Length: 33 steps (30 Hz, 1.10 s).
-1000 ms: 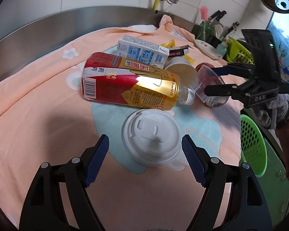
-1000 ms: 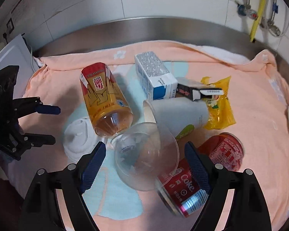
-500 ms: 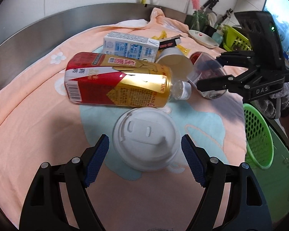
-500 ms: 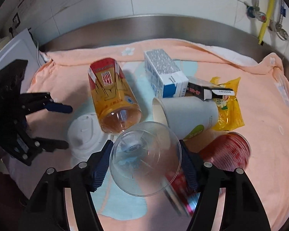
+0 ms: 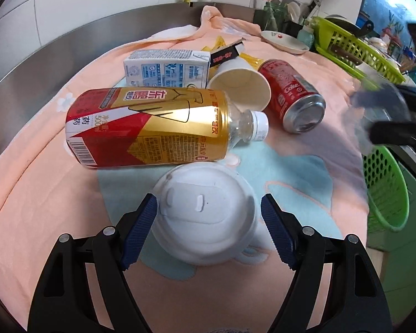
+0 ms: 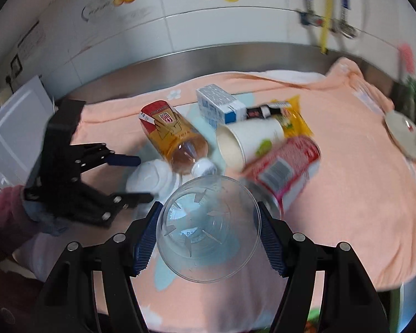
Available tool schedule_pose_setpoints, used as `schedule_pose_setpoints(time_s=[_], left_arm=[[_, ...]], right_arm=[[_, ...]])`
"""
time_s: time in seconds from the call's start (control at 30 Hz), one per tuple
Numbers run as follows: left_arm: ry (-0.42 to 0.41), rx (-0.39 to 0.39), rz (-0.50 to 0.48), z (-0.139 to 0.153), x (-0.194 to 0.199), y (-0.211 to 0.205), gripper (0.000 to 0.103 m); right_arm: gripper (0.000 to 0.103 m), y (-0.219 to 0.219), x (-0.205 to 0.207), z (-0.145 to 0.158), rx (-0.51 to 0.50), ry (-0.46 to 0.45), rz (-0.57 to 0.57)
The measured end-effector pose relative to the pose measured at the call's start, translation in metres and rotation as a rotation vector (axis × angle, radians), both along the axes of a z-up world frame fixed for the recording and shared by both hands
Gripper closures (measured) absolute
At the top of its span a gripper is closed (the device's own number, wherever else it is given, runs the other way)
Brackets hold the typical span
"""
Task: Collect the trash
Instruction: 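Drop the plastic cup into the green basket with the right gripper while the left gripper grasps the white lid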
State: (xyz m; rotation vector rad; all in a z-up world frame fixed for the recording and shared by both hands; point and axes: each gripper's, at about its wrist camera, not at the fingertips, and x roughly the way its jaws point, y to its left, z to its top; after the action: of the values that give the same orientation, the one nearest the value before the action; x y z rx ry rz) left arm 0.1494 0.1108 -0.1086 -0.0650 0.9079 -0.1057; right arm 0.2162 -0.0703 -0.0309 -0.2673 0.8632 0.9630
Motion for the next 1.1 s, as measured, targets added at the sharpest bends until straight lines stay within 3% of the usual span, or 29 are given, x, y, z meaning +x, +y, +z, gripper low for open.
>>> schedule_pose_setpoints(time_s=[0.33,0.63,0.97,1.1], left_arm=[[-0.001,0.113,-0.029,-0.005,0.009,-0.012,0.027],[-0.019,0.144,-0.025,-0.005,0.005,-0.016,0.028],[-0.057,0.058,0.003,0.013,-0.024,-0.012,0.028],[-0.086,0.011,-0.019,0.027,-0.038,-0.019,0.028]], right_arm=[[0.039,-0.073,-0.038,-0.022,0.022,0.024,-0.229],[0.039,-0.13,-0.057,-0.036,0.025,0.045,-0.421],[0.039,-0.206,-0.048,-0.067,-0.05,0.105,-0.676],[0.039,-0.222,-0.043,-0.086,-0.067,0.148,-0.729]])
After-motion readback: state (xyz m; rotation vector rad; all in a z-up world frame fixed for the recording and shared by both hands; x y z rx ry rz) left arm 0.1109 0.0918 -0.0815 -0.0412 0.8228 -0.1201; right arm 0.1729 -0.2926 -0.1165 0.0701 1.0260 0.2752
